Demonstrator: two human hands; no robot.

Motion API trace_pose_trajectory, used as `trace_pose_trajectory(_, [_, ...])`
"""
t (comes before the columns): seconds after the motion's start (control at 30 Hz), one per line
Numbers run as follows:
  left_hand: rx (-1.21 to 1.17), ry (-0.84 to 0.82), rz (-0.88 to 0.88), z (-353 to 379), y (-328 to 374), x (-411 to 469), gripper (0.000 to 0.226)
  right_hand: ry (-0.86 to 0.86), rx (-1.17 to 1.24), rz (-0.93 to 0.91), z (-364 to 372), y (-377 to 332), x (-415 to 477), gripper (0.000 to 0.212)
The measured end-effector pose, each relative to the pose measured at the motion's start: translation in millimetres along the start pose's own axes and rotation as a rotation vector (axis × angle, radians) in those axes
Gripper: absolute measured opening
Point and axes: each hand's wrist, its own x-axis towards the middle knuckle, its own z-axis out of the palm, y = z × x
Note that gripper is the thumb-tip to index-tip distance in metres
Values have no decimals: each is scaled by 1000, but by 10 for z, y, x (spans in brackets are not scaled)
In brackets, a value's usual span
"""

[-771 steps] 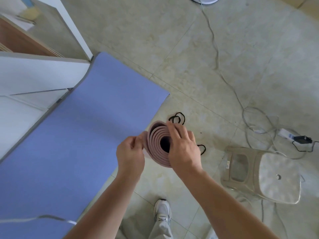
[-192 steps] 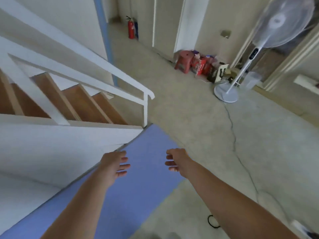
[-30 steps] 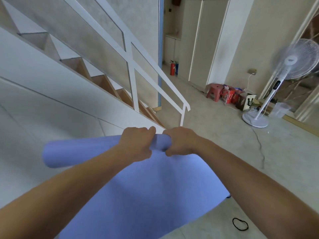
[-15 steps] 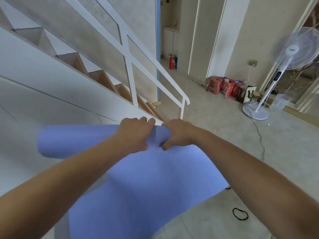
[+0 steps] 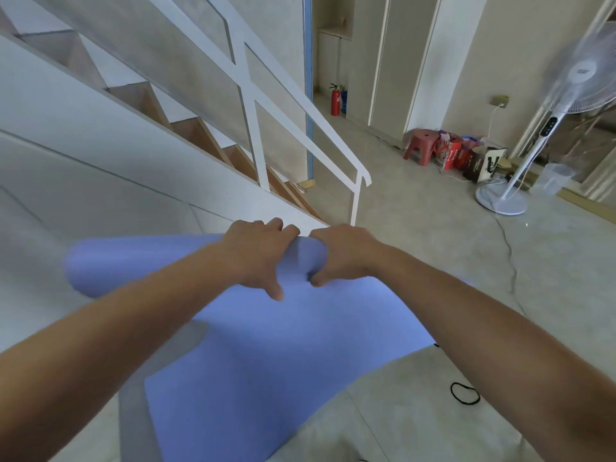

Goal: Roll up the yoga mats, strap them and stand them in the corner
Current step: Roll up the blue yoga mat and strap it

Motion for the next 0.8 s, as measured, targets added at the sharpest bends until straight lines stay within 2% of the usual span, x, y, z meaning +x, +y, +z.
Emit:
trace_pose_trajectory(0.03, [92,99,9,58,59,-6,78,-26,43,4,-13,13,3,43])
trace_pose_trajectory(0.1, [67,161,-17,145,105,8,58,-38,66,6,35,35,-5,51])
trace_pose_trajectory(0.17, [-84,75,-70,159,65,66,47,33,6,-3,142,47,-39,79])
trace_pose_trajectory(0.23, [-302,-95,-109,125,-20,102,46,119,-176,-22,307,29,-68,101])
trace_pose_trajectory(0.27, [-426,-183,-116,111,-61,115,46,168,-255,-36,393,8,-76,102])
trace_pose_trajectory(0.33, [-656,-342,-106,113,-120,122,48,223,-266,-57,484,-19,-82,87])
trace_pose_trajectory(0.4, [-774,-452,-97,114,-141,90,56,147,-172,-60,436,-29,-66,67])
trace_pose_trajectory(0.47, [-659,-442,-74,94,-97,55,73,25,-106,-55,333,-25,-39,54])
trace_pose_trajectory(0.57, [-123,-150,-9,111,64,-1,80,-79,20,-21,187,23,13,41])
trace_pose_trajectory(0.63, [-28,-18,-27,133,156,-22,72,-85,52,-13,187,63,14,43])
trace_pose_trajectory(0.67, [-57,-22,-51,143,164,-6,66,-73,40,-16,216,72,-6,53])
trace_pose_trajectory(0.7, [-129,-65,-79,145,137,22,61,-30,-3,-37,256,79,-42,72])
trace_pose_trajectory(0.77, [-447,-235,-165,133,17,80,57,89,-181,-107,403,69,-109,108])
trace_pose_trajectory(0.8, [-619,-324,-185,128,-48,95,57,141,-254,-138,482,38,-137,114])
